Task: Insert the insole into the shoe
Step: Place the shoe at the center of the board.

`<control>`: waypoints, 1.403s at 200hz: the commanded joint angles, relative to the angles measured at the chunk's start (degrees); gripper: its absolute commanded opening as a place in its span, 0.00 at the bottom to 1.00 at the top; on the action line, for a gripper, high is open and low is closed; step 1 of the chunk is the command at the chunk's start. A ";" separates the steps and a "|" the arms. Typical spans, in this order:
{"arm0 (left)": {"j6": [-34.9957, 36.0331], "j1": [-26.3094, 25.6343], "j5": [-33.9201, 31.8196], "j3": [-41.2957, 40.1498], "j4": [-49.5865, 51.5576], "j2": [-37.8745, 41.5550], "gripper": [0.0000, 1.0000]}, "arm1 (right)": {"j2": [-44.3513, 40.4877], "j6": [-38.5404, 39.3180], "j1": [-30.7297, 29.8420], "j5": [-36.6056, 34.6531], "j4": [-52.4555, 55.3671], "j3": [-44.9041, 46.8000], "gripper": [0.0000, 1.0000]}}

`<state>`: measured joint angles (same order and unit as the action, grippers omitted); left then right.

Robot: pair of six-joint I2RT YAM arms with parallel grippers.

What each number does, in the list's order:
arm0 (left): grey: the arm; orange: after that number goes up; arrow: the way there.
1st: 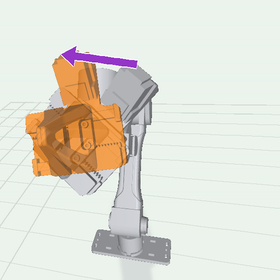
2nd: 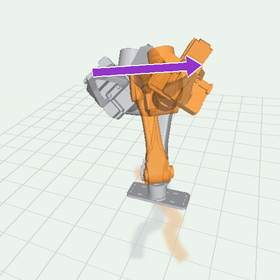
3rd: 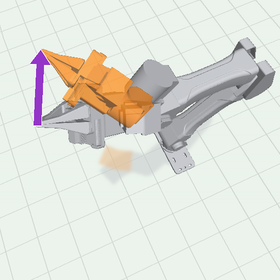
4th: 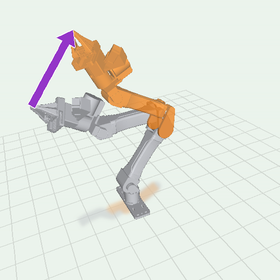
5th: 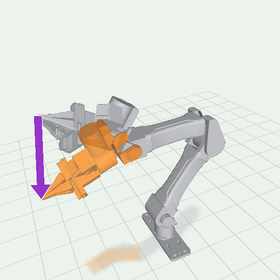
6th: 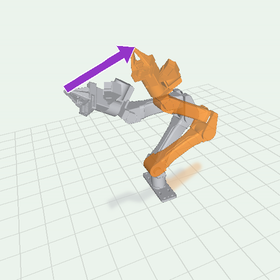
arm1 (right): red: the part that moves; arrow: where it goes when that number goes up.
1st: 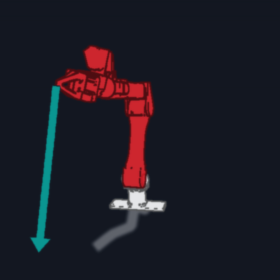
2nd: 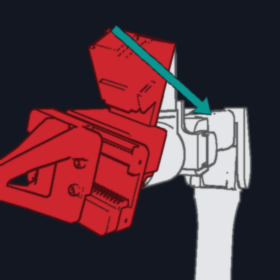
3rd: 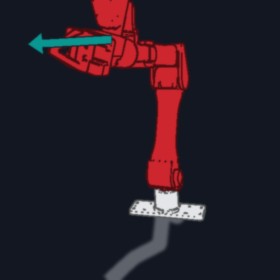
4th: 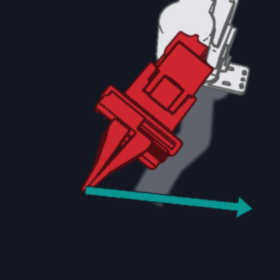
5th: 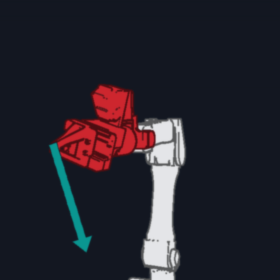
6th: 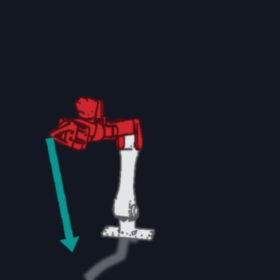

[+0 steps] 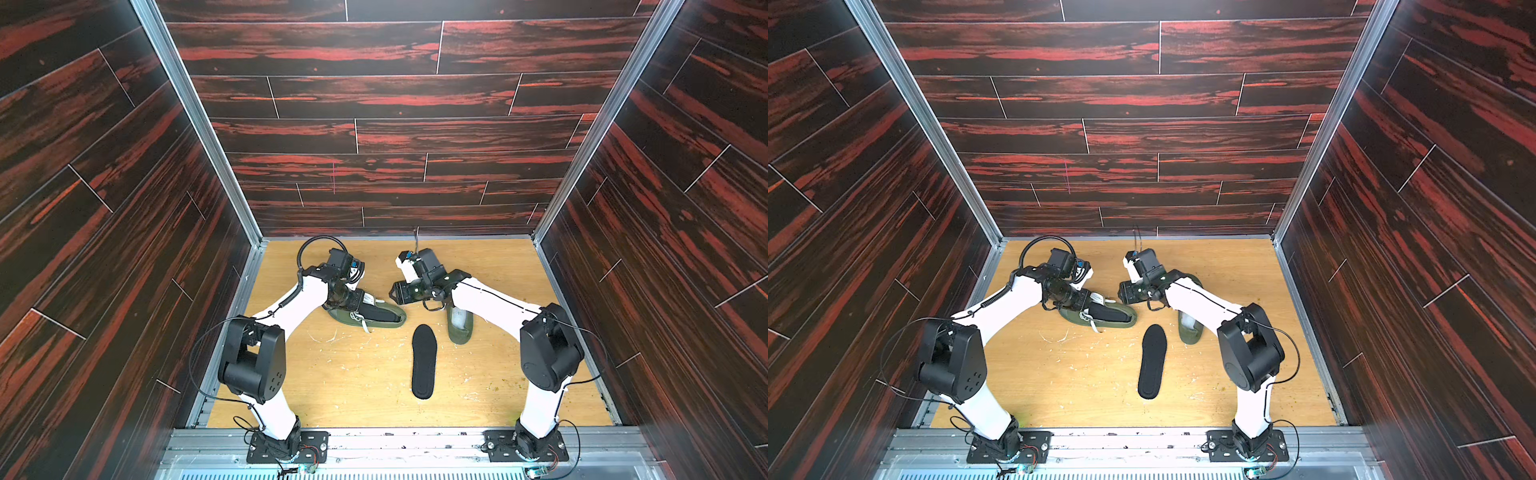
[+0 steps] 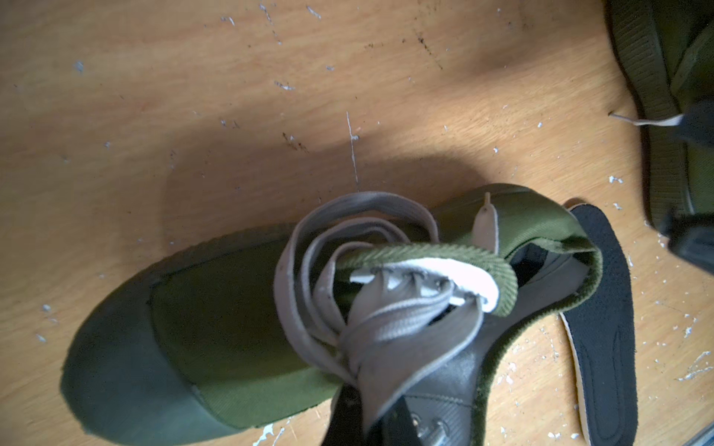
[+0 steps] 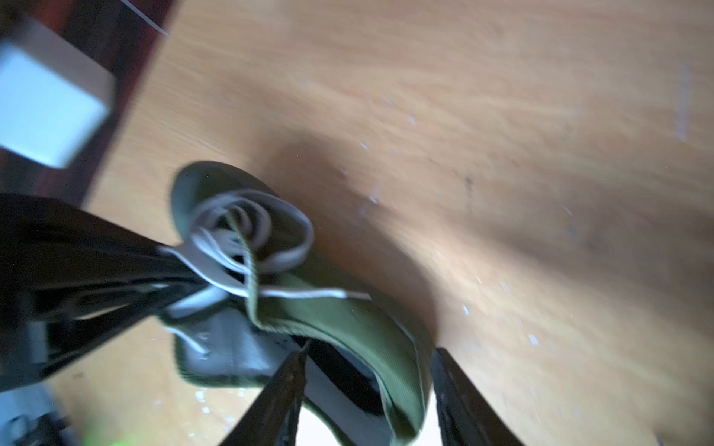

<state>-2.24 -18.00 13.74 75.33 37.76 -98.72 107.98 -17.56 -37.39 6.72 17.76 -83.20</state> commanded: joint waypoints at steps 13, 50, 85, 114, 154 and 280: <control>3.25 0.07 0.89 3.96 0.61 -0.21 0.12 | 6.16 4.11 3.22 12.10 -4.75 -0.78 0.56; 7.92 -0.20 -0.88 7.19 2.28 -1.39 0.12 | 8.56 0.50 3.86 18.90 -7.46 2.36 0.52; 11.49 -0.28 -7.00 14.77 6.51 -7.81 0.17 | 7.74 -6.89 -1.88 23.49 -12.28 7.88 0.51; 15.28 -0.28 -9.92 18.78 8.31 -11.37 0.20 | 10.92 -14.09 -3.66 25.65 -18.59 7.96 0.50; 14.04 -0.28 -13.13 19.85 8.13 -13.32 0.23 | 9.99 -18.34 -3.37 25.82 -19.68 6.87 0.51; -11.64 -3.72 -9.62 13.62 1.73 3.91 0.62 | -17.97 -6.98 12.78 1.66 7.16 19.91 0.50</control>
<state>-10.74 -19.27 3.77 87.99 37.69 -95.83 92.68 -27.55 -26.20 15.79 16.73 -67.26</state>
